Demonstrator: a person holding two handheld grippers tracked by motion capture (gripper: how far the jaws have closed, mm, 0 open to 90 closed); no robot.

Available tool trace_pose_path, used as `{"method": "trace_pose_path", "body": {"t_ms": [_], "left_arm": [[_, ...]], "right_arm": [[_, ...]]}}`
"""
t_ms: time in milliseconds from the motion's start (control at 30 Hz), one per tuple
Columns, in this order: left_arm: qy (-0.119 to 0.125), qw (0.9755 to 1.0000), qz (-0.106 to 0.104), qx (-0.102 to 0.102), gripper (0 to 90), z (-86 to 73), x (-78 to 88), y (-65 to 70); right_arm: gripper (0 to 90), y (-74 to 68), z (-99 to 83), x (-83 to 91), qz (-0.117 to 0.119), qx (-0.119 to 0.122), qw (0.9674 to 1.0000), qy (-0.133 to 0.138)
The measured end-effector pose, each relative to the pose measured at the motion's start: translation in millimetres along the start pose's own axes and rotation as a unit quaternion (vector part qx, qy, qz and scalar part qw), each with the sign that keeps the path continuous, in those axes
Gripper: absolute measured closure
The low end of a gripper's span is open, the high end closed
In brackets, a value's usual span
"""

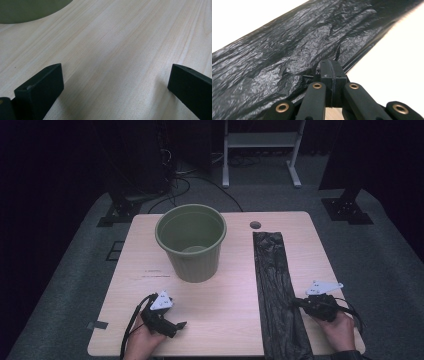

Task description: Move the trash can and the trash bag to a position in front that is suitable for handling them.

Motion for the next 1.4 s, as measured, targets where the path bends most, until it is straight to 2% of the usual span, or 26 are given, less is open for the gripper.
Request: {"method": "trace_pose_path", "body": {"t_ms": [67, 133, 167, 233, 400, 500, 600, 733, 767, 800, 867, 900, 933, 967, 1067, 1233, 1400], "left_arm": [[0.0, 1.0, 0.0, 0.0, 0.0, -0.1, 0.1, 0.0], [0.0, 1.0, 0.0, 0.0, 0.0, -0.1, 0.1, 0.1], [0.0, 1.0, 0.0, 0.0, 0.0, -0.1, 0.1, 0.2], [0.0, 1.0, 0.0, 0.0, 0.0, -0.2, 0.1, 0.2], [0.0, 1.0, 0.0, 0.001, 0.0, -0.1, 0.1, 0.2], [0.0, 1.0, 0.0, 0.001, 0.0, -0.1, 0.1, 0.3], [0.0, 1.0, 0.001, 0.001, 0.0, -0.1, 0.1, 0.3], [0.0, 1.0, 0.0, 0.001, 0.0, -0.1, 0.1, 0.3], [0.0, 1.0, 0.0, 0.001, 0.0, -0.1, 0.1, 0.3], [0.0, 1.0, 0.0, 0.001, 0.0, -0.2, 0.1, 0.2], [0.0, 1.0, 0.0, 0.001, 0.0, -0.2, 0.1, 0.2], [0.0, 1.0, 0.0, 0.001, 0.0, -0.2, 0.1, 0.2], [0.0, 1.0, 0.0, 0.001, 0.0, -0.1, 0.1, 0.2], [0.0, 1.0, 0.0, 0.001, 0.0, -0.2, 0.2, 0.2], [0.0, 1.0, 0.0, 0.001, 0.0, -0.1, 0.1, 0.2], [0.0, 1.0, 0.0, 0.001, 0.0, -0.1, 0.1, 0.1], [0.002, 1.0, 0.001, 0.002, 0.0, 0.3, -0.3, 0.1]], "right_arm": [[90.0, 6.9, -6.3, 0.1, -0.014, 0.004, 0.9998, -0.01], [90.0, 8.9, -7.9, 0.5, -0.017, 0.004, 0.9998, -0.013], [90.0, 14.7, -10.2, 1.1, -0.028, 0.001, 0.9995, -0.014], [90.0, 16.9, -11.0, 1.3, -0.031, -0.001, 0.9994, -0.015], [89.0, 32.9, -14.7, 0.8, -0.059, -0.014, 0.998, -0.02], [86.0, 36.7, -14.7, 0.7, -0.065, -0.018, 0.9975, -0.019], [75.6, 40.1, -13.4, 3.5, -0.072, -0.026, 0.997, -0.013], [58.7, 37.0, -2.7, 11.2, -0.068, -0.035, 0.9971, 0.008], [58.7, 37.0, -2.7, 11.2, -0.068, -0.035, 0.9971, 0.008], [51.3, 32.3, 4.5, 13.2, -0.06, -0.042, 0.9972, 0.019], [38.3, 27.1, 9.9, 11.0, -0.051, -0.043, 0.9975, 0.023], [38.3, 27.1, 9.9, 11.0, -0.051, -0.043, 0.9975, 0.023], [23.5, 22.1, 12.7, 5.5, -0.044, -0.043, 0.998, 0.013], [13.5, 20.7, 14.3, 1.6, -0.048, -0.044, 0.9978, 0.012], [10.0, 18.5, 17.3, -4.7, -0.056, -0.047, 0.9973, 0.011], [9.6, 5.6, 31.0, -15.1, -0.032, -0.04, 0.9974, 0.05], [9.6, 1.1, 28.4, -29.7, -0.038, -0.028, 0.9982, 0.038]]}}
Point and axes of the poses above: each handheld gripper's, and its own axes: x roughly backward along the jaws, z roughly out of its top, y roughly to its right, the point moved 8 cm from there along -x, roughly forward along the jaws, and after that the axes turned 14 degrees about -z, right-handed, at the moved point
